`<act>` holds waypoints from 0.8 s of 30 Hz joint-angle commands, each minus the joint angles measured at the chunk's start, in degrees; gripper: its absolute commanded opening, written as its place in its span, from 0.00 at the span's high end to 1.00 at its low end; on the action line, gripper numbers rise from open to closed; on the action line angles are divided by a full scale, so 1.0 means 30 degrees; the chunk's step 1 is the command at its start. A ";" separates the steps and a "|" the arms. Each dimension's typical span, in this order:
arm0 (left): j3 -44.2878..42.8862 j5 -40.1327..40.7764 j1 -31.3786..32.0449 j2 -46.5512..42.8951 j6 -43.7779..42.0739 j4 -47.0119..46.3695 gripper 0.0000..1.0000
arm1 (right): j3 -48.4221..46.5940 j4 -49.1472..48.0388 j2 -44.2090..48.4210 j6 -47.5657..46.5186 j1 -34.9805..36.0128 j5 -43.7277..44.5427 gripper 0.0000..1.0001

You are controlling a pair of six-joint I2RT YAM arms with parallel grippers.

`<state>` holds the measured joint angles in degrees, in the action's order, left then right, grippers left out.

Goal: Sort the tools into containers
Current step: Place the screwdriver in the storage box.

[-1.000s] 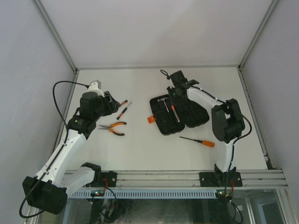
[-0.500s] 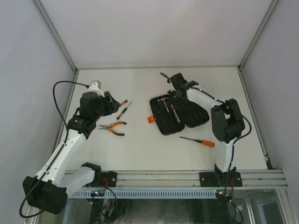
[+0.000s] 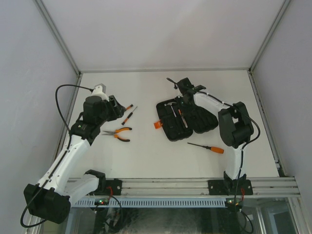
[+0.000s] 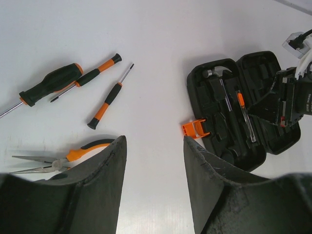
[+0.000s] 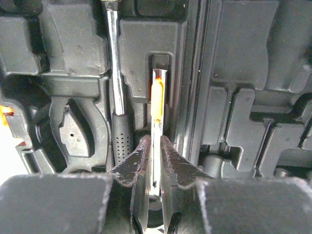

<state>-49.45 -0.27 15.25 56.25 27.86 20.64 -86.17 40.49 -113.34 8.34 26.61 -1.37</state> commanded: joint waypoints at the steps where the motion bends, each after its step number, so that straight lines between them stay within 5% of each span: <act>1: 0.0489 -0.0230 -0.0105 -0.0042 0.0149 -0.0845 0.46 | -0.0162 0.0056 -0.0236 -0.0143 0.0028 0.0216 0.90; 24: 0.0518 -0.0296 -0.0131 0.0019 0.0141 -0.0873 0.46 | -0.0185 0.0368 -0.0904 -0.0400 0.0127 0.0895 0.95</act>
<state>-49.45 -0.45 15.22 56.27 27.88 20.62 -86.17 41.12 -115.11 7.97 26.74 0.01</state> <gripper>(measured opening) 0.545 0.059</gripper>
